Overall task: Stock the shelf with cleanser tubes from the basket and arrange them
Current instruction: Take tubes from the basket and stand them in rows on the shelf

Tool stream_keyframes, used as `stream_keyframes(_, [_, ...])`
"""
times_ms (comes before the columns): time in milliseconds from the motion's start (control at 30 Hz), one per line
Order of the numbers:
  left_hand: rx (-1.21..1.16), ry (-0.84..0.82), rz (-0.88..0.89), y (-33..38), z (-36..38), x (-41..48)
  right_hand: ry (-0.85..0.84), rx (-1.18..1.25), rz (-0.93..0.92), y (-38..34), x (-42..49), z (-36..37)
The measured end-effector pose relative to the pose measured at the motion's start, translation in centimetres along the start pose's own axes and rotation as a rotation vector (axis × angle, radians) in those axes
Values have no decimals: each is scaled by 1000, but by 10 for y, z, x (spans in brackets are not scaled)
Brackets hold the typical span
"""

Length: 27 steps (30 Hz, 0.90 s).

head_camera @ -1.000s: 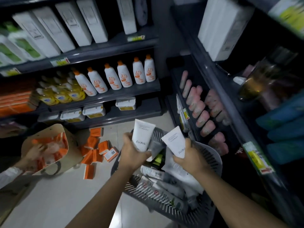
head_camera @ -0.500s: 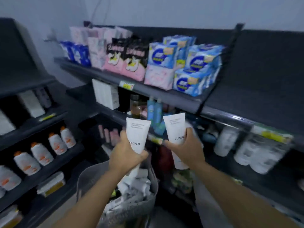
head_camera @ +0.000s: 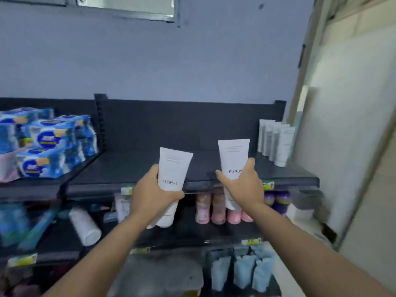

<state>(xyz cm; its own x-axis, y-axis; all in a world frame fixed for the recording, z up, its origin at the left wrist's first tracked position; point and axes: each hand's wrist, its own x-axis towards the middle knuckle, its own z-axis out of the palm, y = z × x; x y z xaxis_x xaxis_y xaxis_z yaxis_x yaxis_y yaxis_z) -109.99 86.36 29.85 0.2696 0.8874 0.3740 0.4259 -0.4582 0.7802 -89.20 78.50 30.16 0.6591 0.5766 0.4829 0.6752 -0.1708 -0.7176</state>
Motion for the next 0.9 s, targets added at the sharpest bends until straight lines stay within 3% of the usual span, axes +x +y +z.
stream_keyframes(167, [-101,-42,31,83,108,17,136,37,71,93,59,-96])
stream_keyframes(367, [-213,-18,19,142,195,40,257,154,122,170,117,-155])
stream_keyframes(667, [-210,-36,39,172,263,101,280,243,124,216,185,-141])
stream_keyframes(900, [-228,-134,70,179,320,144,189,198,113,232,234,-98])
